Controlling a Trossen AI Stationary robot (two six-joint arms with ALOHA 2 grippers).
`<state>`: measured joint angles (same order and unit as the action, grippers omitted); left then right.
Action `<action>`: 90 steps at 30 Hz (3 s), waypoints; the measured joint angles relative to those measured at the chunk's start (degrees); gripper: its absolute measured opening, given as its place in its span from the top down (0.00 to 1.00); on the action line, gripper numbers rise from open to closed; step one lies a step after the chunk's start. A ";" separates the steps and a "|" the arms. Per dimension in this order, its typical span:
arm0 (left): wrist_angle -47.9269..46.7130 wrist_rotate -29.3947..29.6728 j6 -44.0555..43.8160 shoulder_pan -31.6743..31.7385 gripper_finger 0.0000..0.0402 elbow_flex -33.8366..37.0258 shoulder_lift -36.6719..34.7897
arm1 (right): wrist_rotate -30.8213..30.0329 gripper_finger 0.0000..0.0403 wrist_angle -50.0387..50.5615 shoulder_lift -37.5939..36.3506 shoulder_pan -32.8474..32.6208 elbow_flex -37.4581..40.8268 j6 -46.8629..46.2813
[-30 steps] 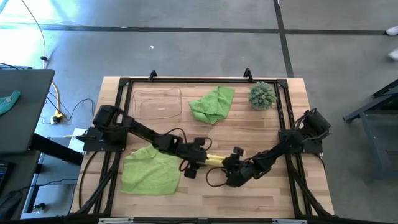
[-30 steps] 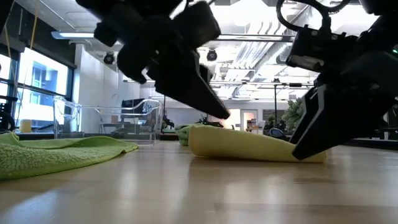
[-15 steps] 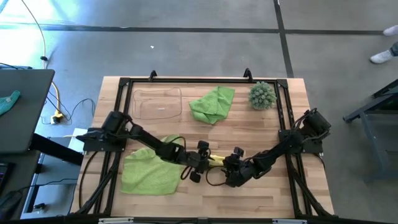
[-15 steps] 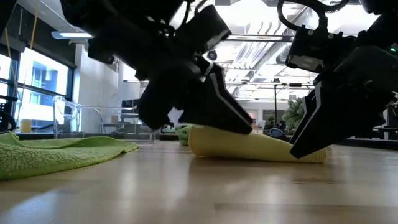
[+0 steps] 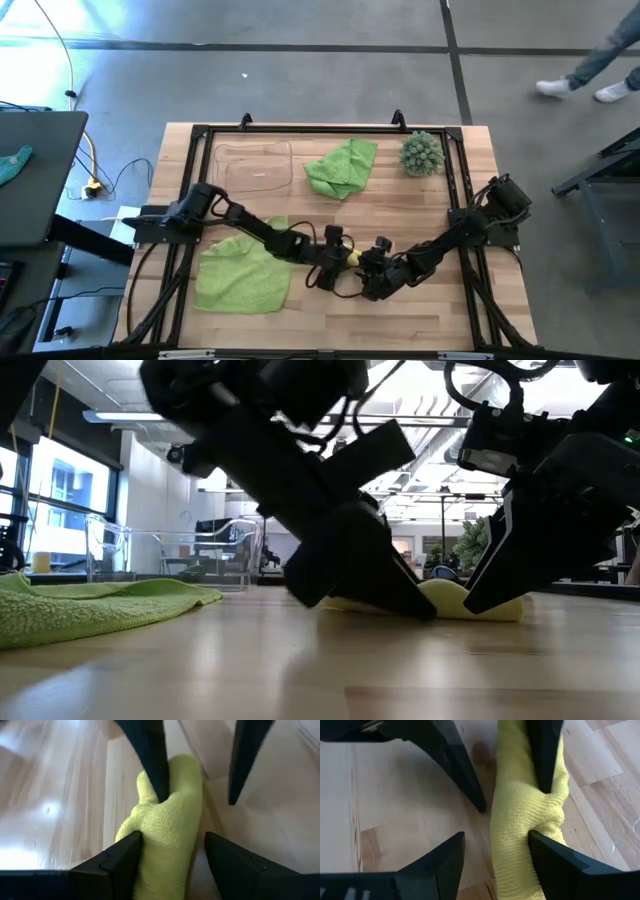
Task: Roll microfiber towels into tight, uniform cylinder then place into a basket
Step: Roll the yellow towel, then put the yellow towel into the transparent bin
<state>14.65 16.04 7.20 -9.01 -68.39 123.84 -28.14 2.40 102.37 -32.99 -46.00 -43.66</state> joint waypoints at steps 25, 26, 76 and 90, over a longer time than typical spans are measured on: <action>-14.92 -4.46 -14.36 2.40 0.89 -2.54 -0.83 | 5.82 0.48 11.06 -17.14 -2.46 0.09 3.85; -15.12 -5.16 -14.59 2.45 0.91 -2.67 -0.93 | 5.79 0.48 11.71 -18.09 -2.49 0.09 3.87; -61.45 0.75 -13.68 36.18 0.95 17.48 -41.18 | 1.61 0.48 31.53 -25.92 -2.25 -0.02 4.96; -52.36 -13.87 -9.05 40.17 0.90 23.79 -41.38 | -1.67 0.48 31.27 -25.92 -2.23 -0.02 6.62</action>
<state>-37.71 2.17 -1.85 31.15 -44.60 82.46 -29.81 33.67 76.44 -35.22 -46.02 -37.04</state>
